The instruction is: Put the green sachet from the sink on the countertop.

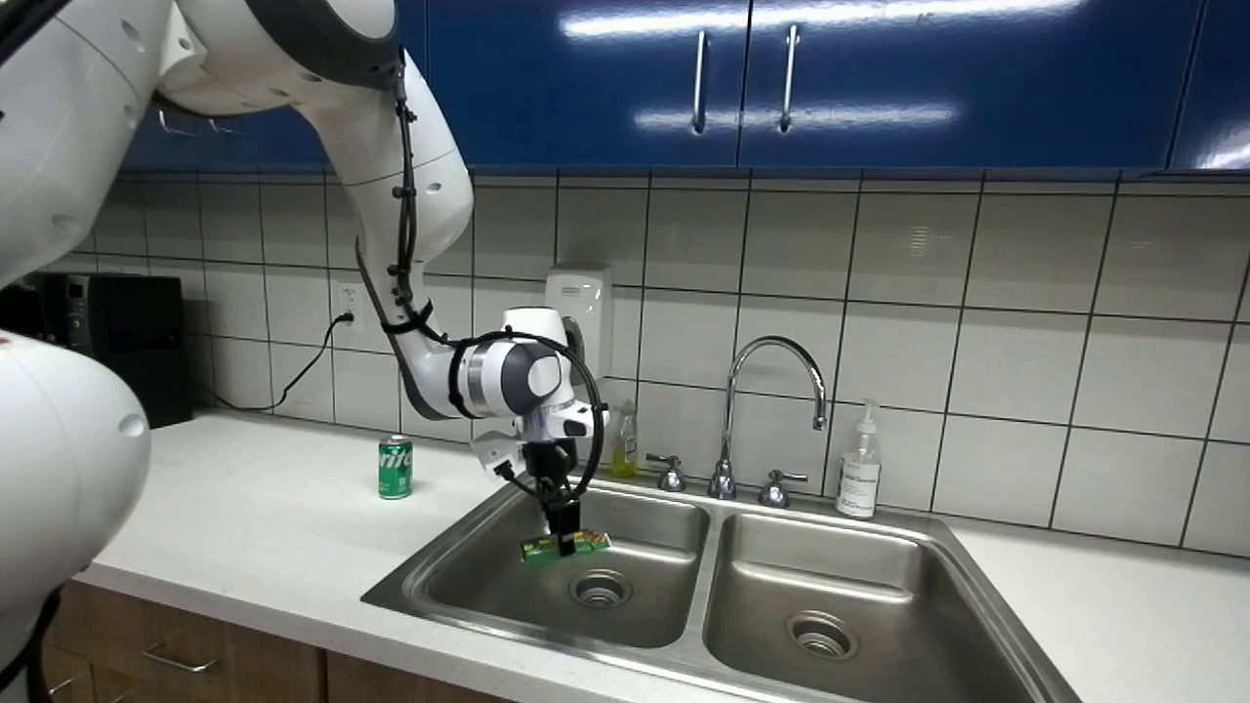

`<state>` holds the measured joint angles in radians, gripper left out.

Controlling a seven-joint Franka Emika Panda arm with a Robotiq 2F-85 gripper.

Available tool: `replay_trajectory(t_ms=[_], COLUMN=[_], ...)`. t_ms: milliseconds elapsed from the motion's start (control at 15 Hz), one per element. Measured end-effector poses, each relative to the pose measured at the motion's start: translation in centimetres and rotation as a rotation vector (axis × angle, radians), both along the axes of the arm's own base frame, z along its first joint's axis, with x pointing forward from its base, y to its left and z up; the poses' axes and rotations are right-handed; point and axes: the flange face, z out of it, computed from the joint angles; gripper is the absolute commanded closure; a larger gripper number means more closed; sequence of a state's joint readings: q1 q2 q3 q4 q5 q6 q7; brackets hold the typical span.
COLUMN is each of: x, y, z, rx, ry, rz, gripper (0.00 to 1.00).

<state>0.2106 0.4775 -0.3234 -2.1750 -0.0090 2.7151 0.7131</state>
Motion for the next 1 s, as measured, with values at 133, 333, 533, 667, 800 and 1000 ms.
replay_trajectory(t_ms=[133,333,533,667,800,1000], x=[-0.6,-1.7,-2.9,-3.7,-4.5,-5.8], y=[0.9,2.3,3.9,4.9,6.1,8.2], z=[0.9,2.1,3.3,4.1,5.1,6.4], rx=[0.009,0.020,0.035,0.046,0.058,0.074], ry=[0.007,0.021,0.035,0.044,0.053,0.066], rz=[0.047,0.117,0.190,0.240,0.292,0.374], gripper=[0.84,0.84,0.84,0.84,0.84,0.84])
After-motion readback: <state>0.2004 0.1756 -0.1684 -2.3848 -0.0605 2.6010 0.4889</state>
